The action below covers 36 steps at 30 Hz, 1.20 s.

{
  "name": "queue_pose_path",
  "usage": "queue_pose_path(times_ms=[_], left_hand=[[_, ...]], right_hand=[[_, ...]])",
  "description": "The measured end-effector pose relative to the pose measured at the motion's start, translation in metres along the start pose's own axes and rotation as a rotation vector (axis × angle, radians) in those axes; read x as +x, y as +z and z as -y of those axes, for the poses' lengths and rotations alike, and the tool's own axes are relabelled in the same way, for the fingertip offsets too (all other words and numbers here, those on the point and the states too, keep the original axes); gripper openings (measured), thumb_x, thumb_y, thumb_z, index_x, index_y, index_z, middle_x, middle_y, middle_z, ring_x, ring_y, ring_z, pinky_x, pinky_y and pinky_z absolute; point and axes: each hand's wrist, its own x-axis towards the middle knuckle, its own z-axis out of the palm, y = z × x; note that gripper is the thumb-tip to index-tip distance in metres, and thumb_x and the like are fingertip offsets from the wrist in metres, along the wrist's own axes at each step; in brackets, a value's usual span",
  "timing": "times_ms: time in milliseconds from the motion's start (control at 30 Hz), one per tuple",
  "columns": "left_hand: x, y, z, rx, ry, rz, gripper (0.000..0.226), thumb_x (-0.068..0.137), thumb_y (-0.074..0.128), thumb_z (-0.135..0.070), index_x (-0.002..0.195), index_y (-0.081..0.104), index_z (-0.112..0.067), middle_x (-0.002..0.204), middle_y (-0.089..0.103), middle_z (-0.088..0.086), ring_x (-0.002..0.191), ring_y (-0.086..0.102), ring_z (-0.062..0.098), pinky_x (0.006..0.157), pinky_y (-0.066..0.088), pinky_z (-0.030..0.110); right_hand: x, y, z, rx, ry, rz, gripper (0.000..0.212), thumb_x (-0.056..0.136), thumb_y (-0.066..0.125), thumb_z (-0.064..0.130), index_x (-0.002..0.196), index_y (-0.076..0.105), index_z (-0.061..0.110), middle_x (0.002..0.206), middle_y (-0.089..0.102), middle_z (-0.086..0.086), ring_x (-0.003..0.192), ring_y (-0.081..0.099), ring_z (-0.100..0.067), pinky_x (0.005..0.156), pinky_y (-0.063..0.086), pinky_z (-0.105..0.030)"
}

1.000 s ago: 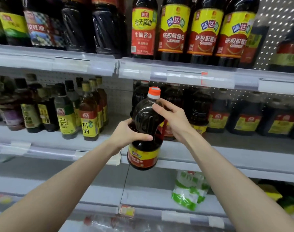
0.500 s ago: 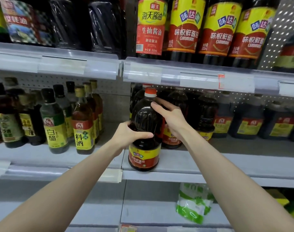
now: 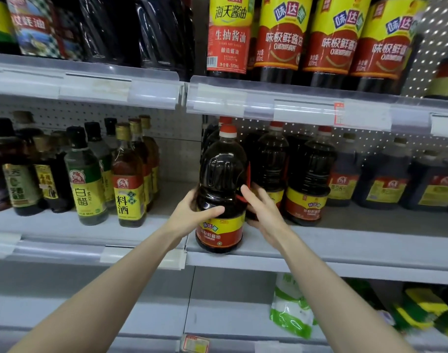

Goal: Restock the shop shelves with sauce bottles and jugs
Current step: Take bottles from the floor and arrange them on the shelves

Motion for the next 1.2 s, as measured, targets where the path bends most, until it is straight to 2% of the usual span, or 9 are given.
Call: queue_pose_path(times_ms=[133,233,367,533,833,933,1033,1133,1200], left_hand=[[-0.012,0.002,0.022,-0.023,-0.050,0.041,0.054,0.079,0.075,-0.018,0.121,0.045,-0.035,0.109,0.056,-0.023,0.096,0.055,-0.007,0.067,0.044,0.012],[-0.015,0.001,0.036,-0.016,-0.064,0.055,0.053,0.074,0.079,-0.016,0.114,0.052,-0.038,0.113,0.061,-0.015,0.106,0.057,0.003,0.075,0.046,0.013],[-0.015,0.000,0.051,-0.019,-0.066,0.034,0.068,0.072,0.081,-0.014,0.130,0.050,-0.027,0.121,0.061,-0.006,0.112,0.056,0.008,0.079,0.047,0.014],[-0.011,-0.002,0.061,-0.022,-0.066,0.007,0.083,0.062,0.083,-0.020,0.136,0.045,-0.018,0.127,0.059,0.001,0.118,0.055,0.018,0.084,0.048,0.020],[-0.010,0.000,0.061,-0.005,-0.057,-0.036,0.074,0.070,0.082,-0.012,0.134,0.044,-0.017,0.122,0.059,0.000,0.109,0.056,0.012,0.075,0.049,0.016],[-0.011,0.003,0.061,0.024,-0.042,-0.082,0.079,0.064,0.085,-0.021,0.132,0.045,-0.018,0.122,0.059,0.001,0.112,0.057,0.017,0.086,0.052,0.027],[-0.013,0.011,0.062,0.098,-0.023,-0.138,0.075,0.063,0.087,-0.025,0.125,0.045,-0.020,0.115,0.057,-0.006,0.111,0.056,0.017,0.094,0.050,0.034],[-0.012,0.009,0.058,0.114,-0.042,-0.109,0.077,0.065,0.087,-0.021,0.126,0.039,-0.022,0.116,0.053,-0.006,0.112,0.054,0.016,0.092,0.050,0.031],[-0.010,0.004,0.054,0.092,-0.070,-0.026,0.085,0.067,0.085,-0.015,0.135,0.035,-0.021,0.123,0.052,-0.003,0.109,0.055,0.010,0.085,0.050,0.023]], right_hand=[[-0.009,0.002,-0.029,0.025,0.021,0.007,0.065,0.084,0.065,0.047,0.142,0.042,0.028,0.131,0.056,0.010,0.112,0.055,-0.002,0.090,0.049,-0.029],[-0.013,0.005,-0.038,0.033,0.022,0.015,0.053,0.087,0.063,0.046,0.137,0.048,0.033,0.130,0.058,0.010,0.117,0.055,-0.007,0.102,0.046,-0.035],[-0.012,0.006,-0.048,0.031,0.029,0.003,0.064,0.085,0.061,0.053,0.141,0.044,0.030,0.136,0.052,0.011,0.125,0.050,-0.012,0.105,0.041,-0.035],[-0.013,0.007,-0.057,0.033,0.021,-0.014,0.091,0.061,0.065,0.071,0.138,0.047,0.025,0.138,0.053,0.006,0.126,0.050,-0.013,0.110,0.039,-0.041],[-0.010,0.007,-0.060,0.026,0.020,0.034,0.083,0.064,0.062,0.073,0.135,0.049,0.031,0.137,0.053,0.011,0.127,0.049,-0.009,0.111,0.038,-0.039],[-0.008,0.006,-0.057,0.006,0.046,0.076,0.096,0.064,0.059,0.077,0.146,0.037,0.031,0.147,0.043,0.012,0.133,0.042,-0.010,0.114,0.033,-0.040],[-0.006,0.004,-0.056,0.044,0.076,0.098,0.080,0.081,0.051,0.066,0.149,0.031,0.030,0.148,0.039,0.012,0.135,0.039,-0.011,0.115,0.031,-0.040],[-0.006,0.009,-0.062,0.035,0.081,-0.020,0.092,0.066,0.057,0.079,0.140,0.039,0.026,0.144,0.044,0.005,0.130,0.045,-0.014,0.112,0.037,-0.041],[-0.006,0.012,-0.069,0.007,0.075,-0.092,0.085,0.062,0.056,0.084,0.125,0.042,0.030,0.137,0.045,0.003,0.125,0.048,-0.014,0.108,0.040,-0.040]])
